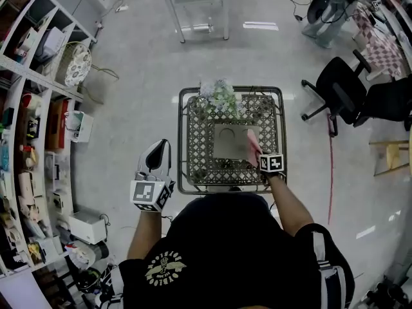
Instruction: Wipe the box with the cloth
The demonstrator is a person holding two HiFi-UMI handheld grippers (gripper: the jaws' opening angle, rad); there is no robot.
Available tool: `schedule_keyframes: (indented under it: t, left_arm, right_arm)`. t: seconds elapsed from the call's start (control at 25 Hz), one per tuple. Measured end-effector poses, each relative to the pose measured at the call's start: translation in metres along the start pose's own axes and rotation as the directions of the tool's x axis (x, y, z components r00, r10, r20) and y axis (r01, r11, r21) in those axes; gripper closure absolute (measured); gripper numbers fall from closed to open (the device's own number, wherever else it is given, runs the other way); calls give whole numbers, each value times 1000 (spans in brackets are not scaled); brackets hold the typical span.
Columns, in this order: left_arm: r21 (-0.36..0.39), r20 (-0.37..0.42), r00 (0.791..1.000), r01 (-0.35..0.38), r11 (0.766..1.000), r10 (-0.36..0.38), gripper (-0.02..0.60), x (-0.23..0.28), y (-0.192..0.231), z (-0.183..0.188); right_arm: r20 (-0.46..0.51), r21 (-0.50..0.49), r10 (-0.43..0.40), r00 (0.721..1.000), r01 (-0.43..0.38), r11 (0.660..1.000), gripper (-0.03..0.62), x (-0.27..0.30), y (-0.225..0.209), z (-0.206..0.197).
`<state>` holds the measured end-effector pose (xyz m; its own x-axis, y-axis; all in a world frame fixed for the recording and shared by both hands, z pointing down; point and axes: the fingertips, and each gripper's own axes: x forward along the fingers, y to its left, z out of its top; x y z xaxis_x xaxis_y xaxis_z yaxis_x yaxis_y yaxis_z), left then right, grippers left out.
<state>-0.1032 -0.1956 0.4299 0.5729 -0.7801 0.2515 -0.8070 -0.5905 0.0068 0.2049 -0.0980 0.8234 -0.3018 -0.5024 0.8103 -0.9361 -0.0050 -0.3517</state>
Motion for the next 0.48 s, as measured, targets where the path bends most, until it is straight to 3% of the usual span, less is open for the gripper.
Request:
schedule_keyframes:
  t: [0.2,0.48]
  left_arm:
    - [-3,21,999,40,999,-40,581,5,-6,2]
    - [-7,45,996,73,997,-73,581,6,-7,9]
  right_arm:
    - [221,13,69,973,-74,997,577,-59,34,34]
    - [493,-39,143,858,-143,989,577,-158,80,99]
